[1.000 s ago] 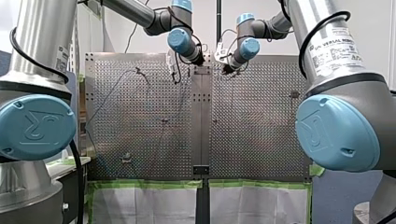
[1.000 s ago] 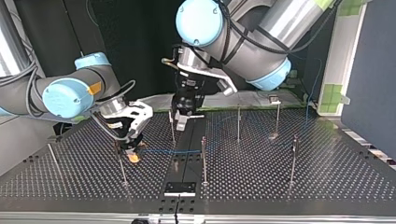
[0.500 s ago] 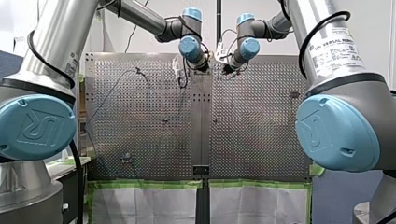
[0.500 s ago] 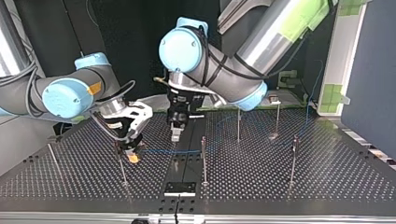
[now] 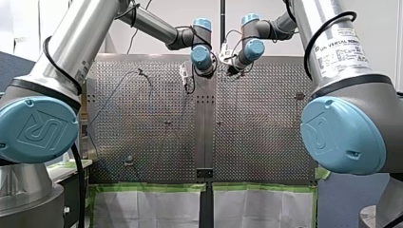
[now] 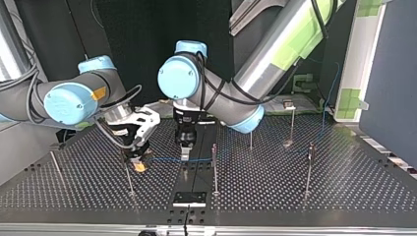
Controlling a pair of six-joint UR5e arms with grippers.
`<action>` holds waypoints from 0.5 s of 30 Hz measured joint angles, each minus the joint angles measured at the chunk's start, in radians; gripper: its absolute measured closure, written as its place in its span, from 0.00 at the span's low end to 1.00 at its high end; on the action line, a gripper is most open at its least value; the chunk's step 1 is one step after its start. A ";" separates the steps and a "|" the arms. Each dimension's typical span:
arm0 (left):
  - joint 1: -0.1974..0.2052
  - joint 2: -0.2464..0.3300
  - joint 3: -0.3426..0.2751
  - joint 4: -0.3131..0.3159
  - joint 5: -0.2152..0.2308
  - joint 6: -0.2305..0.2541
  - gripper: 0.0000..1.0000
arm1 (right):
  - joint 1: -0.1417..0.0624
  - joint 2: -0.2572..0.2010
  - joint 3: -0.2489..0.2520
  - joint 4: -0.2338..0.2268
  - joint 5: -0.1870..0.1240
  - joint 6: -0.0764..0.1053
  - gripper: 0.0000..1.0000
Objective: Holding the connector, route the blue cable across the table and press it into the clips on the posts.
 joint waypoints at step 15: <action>0.014 -0.063 0.077 0.022 -0.039 0.001 0.00 | 0.000 0.000 0.000 0.000 -0.002 0.000 1.00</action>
